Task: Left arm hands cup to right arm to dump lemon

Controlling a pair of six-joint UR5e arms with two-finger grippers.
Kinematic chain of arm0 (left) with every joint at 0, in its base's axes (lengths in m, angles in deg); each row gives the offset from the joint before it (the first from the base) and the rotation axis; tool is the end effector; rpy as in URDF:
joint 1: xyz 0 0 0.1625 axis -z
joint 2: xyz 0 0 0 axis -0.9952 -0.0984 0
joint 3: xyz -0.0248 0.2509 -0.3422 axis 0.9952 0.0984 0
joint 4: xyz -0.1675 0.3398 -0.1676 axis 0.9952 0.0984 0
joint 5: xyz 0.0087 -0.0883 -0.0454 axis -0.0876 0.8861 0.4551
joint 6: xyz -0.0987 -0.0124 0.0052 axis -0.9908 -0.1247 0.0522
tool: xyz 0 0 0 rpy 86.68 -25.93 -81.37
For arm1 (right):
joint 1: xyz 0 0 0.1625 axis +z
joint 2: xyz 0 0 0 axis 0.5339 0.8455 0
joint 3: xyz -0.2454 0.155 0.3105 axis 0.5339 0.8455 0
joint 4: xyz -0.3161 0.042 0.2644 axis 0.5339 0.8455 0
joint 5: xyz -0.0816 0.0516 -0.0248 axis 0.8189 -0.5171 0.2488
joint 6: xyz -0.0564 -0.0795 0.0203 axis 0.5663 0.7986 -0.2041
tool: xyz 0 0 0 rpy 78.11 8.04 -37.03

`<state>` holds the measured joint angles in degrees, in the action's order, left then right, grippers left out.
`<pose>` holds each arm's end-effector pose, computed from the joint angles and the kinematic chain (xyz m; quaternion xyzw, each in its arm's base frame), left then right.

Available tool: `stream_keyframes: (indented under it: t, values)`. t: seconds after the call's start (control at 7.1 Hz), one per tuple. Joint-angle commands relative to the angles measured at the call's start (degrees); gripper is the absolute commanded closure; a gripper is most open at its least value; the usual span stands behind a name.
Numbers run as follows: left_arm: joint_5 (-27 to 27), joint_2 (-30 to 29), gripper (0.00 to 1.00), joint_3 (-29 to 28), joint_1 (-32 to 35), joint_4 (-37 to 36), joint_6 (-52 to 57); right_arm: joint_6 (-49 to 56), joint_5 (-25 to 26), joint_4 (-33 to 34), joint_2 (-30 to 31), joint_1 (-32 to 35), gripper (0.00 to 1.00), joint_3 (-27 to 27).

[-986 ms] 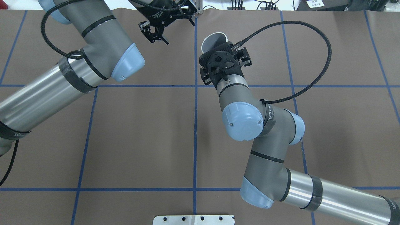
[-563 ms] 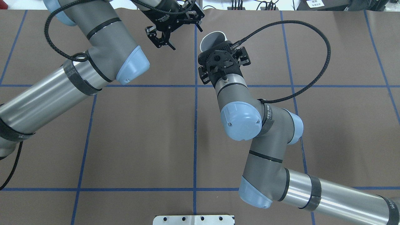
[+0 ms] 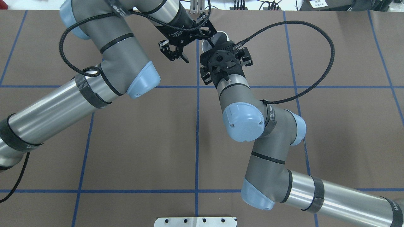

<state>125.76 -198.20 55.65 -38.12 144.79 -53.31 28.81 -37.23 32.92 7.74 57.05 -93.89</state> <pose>0.4454 -0.5668 0.0558 -0.0591 0.5804 -0.1454 0.7990 -0.4953 -0.4467 0.1745 0.5496 -0.2313 0.0061 0.8027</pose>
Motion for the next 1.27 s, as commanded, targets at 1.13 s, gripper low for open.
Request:
stream_keyframes:
  t: [1.13]
  values:
    - [-0.01,-1.14,0.58,-2.32,-0.53,2.0,0.06,-1.21,0.0,-0.3,0.09,-0.17,0.78,0.18]
